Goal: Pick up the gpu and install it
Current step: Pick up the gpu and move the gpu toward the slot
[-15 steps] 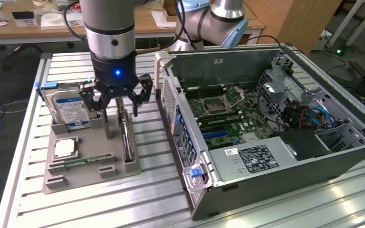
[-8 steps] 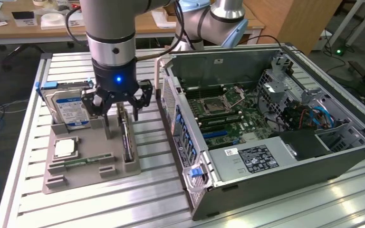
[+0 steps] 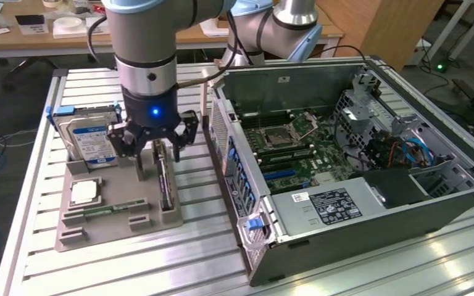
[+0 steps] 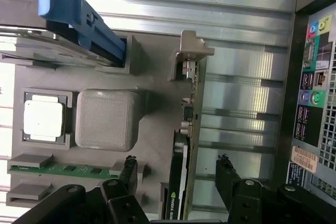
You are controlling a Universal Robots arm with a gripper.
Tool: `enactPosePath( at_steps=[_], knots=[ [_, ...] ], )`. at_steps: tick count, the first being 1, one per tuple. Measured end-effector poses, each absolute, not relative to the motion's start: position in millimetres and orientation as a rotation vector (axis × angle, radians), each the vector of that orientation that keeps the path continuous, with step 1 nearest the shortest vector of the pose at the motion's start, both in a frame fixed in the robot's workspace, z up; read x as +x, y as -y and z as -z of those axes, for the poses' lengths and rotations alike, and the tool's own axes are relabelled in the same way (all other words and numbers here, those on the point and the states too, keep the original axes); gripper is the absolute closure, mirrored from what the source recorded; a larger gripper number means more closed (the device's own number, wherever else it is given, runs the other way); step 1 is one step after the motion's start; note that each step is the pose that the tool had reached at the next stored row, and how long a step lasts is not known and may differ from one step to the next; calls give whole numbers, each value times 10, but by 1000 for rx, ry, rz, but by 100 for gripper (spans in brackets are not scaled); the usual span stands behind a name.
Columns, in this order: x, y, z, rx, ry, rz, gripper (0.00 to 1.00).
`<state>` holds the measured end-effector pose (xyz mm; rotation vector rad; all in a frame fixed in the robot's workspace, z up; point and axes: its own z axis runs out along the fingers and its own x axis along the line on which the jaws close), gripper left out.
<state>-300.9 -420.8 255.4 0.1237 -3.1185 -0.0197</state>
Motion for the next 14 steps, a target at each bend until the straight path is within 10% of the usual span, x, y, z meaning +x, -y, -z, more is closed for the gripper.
enactPosePath(
  at_steps=[14],
  knots=[
    [-3007, 4274, -2300, 120, 3119, 20, 29]
  ],
)
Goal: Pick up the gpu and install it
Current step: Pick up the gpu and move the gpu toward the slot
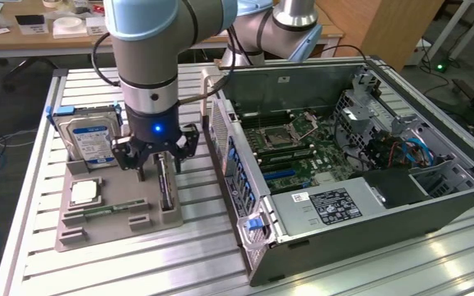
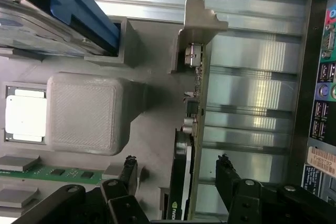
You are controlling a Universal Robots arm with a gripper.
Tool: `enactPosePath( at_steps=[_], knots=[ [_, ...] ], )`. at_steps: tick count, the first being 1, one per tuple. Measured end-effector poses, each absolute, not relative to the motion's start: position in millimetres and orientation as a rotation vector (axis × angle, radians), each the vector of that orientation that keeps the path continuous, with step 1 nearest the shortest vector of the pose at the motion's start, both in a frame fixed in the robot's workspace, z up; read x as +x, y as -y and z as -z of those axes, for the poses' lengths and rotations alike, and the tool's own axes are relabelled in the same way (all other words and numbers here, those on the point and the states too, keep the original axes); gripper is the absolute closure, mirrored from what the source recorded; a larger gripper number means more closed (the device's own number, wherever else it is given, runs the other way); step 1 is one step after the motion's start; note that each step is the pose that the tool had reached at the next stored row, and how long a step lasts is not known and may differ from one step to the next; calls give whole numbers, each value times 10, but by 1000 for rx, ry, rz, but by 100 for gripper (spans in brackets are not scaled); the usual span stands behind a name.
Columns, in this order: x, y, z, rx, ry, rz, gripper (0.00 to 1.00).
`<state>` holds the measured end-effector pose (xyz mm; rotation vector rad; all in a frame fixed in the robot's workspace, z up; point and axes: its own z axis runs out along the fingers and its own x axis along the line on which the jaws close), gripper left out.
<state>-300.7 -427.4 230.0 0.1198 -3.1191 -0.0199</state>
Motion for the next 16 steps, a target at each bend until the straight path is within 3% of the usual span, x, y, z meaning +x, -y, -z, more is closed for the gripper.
enactPosePath(
  at_steps=[16],
  knots=[
    [-2990, 4274, -2079, 15, 3122, 20, 29]
  ],
)
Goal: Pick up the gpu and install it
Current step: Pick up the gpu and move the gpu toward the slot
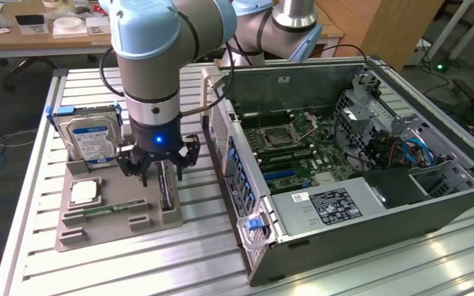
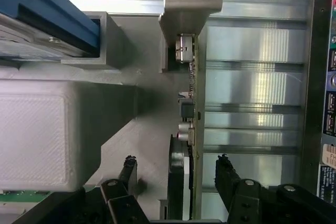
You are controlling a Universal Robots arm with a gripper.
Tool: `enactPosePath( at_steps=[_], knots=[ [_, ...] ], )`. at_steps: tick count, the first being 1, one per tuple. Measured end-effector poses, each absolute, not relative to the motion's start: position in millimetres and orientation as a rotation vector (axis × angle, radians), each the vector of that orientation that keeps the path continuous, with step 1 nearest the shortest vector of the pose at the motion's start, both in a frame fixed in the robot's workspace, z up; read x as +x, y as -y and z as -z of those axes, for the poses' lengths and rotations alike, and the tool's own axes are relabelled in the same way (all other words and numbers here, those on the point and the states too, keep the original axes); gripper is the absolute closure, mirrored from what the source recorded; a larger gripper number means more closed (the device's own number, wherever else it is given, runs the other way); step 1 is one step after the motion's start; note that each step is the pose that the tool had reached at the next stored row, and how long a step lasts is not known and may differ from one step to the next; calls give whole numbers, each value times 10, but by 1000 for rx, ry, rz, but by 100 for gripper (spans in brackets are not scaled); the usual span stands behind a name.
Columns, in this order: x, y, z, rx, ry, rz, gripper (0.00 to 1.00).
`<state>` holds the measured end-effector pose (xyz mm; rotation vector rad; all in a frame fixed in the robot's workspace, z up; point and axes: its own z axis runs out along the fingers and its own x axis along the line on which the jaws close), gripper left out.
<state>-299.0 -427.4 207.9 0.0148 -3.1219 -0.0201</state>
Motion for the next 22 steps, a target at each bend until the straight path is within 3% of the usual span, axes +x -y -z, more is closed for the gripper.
enactPosePath(
  at_steps=[14, 19, 22],
  knots=[
    [-2988, 4274, -2013, 7, 3122, 20, 29],
    [-2987, 4274, -2011, 7, 3122, 20, 50],
    [-2987, 4274, -2011, 7, 3122, 20, 50]
  ],
)
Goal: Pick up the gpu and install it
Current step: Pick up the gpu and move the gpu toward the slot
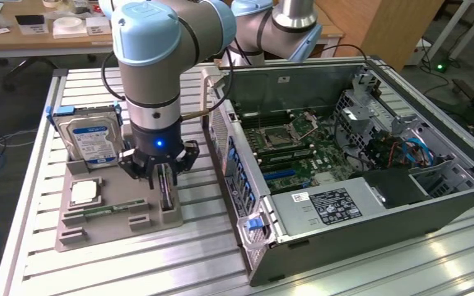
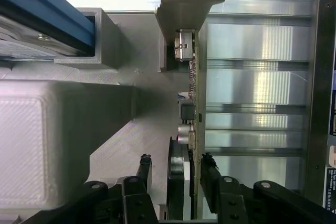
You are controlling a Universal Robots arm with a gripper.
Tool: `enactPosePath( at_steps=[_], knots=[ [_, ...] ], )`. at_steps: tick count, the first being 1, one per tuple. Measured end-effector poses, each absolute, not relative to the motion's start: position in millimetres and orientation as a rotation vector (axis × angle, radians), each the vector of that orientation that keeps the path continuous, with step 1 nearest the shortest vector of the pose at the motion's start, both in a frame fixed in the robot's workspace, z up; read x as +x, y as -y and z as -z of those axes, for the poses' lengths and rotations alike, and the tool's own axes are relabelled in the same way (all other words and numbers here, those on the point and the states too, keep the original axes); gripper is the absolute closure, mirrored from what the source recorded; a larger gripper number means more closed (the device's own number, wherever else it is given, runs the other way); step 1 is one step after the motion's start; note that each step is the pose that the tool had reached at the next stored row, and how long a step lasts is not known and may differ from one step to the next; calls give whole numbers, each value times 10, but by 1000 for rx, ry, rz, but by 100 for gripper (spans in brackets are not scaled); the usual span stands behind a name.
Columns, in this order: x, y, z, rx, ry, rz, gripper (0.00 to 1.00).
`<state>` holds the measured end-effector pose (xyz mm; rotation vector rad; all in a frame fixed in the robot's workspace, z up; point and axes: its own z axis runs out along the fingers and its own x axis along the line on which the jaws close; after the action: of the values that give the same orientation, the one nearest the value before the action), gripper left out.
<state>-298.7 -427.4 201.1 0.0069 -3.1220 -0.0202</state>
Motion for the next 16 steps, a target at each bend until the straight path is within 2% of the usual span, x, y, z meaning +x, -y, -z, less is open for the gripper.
enactPosePath(
  at_steps=[4, 5, 16],
  knots=[
    [-2986, 4274, -2011, 7, 3122, 20, 51],
    [-2985, 4274, -2011, 7, 3122, 20, 58],
    [-2975, 4271, -2011, 7, 3122, 20, 58]
  ],
)
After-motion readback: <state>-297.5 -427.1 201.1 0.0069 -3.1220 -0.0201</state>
